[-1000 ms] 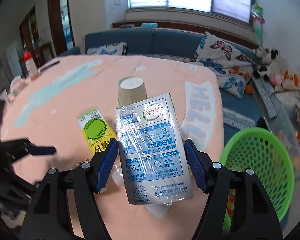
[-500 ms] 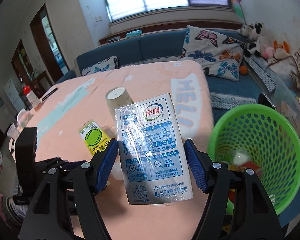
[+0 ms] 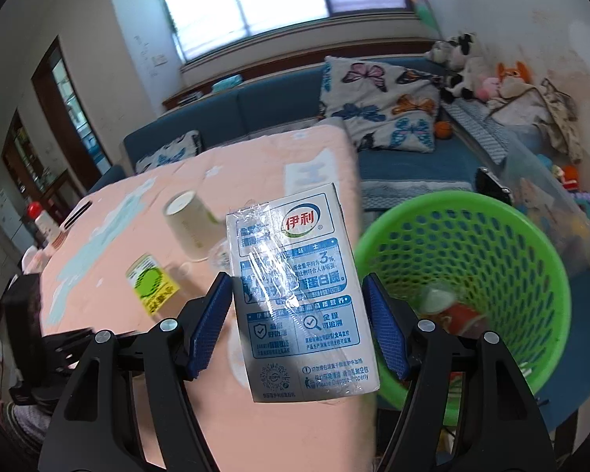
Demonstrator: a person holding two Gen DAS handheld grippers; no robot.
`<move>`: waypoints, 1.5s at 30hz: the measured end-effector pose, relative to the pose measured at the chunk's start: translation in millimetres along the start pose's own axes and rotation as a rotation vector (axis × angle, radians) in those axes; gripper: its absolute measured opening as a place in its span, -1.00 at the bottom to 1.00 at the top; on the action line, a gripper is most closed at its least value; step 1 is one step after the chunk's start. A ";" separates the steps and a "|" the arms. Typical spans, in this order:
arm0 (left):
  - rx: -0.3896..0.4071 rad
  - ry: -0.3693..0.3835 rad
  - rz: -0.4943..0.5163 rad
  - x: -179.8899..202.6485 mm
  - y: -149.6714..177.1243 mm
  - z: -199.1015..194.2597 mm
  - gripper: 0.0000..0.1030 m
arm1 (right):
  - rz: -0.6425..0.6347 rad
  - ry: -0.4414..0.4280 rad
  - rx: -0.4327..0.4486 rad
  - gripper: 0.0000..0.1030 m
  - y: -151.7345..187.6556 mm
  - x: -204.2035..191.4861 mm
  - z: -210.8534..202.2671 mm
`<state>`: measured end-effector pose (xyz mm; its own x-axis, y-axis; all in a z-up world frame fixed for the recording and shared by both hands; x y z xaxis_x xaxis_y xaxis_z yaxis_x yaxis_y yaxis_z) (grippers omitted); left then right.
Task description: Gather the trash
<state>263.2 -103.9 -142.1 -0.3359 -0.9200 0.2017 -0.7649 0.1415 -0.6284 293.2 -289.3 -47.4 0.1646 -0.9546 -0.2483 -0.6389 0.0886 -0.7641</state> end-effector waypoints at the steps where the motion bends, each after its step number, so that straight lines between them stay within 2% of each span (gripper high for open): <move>1: 0.008 0.002 0.005 0.8 -0.8 -5.7 -0.13 | 0.007 0.014 0.004 0.32 -0.6 7.7 -2.1; 9: 0.066 0.054 0.011 19.8 -24.5 -34.0 -0.13 | 0.069 0.133 -0.010 0.32 9.1 71.8 -1.6; 13: 0.100 0.066 0.035 34.4 -48.3 -40.8 -0.13 | 0.105 0.188 -0.027 0.32 17.9 106.3 3.7; 22: 0.123 0.081 0.071 63.8 -89.1 -29.8 -0.13 | 0.177 0.226 -0.068 0.33 34.9 153.3 21.1; 33: 0.109 0.109 0.135 109.2 -119.7 0.5 -0.13 | 0.197 0.223 -0.072 0.39 41.4 168.6 28.6; 45: 0.072 0.151 0.215 165.7 -137.9 45.1 -0.13 | 0.190 0.194 -0.013 0.39 37.9 156.7 -14.2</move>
<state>337.9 -292.3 -55.9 -0.5687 -0.8061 0.1638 -0.6280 0.2970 -0.7193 284.2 -439.6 -106.8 -0.1057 -0.9578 -0.2671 -0.6543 0.2693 -0.7066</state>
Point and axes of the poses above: each gripper's, at about its wrist camera, not at the fingertips, and z roughly the way its jaws point, x to its right, y to its underside, the point moved 10 cm from there along z, roughly the way its jaws point, and after that the axes turned 3 degrees about x, right-handed, at the moved point
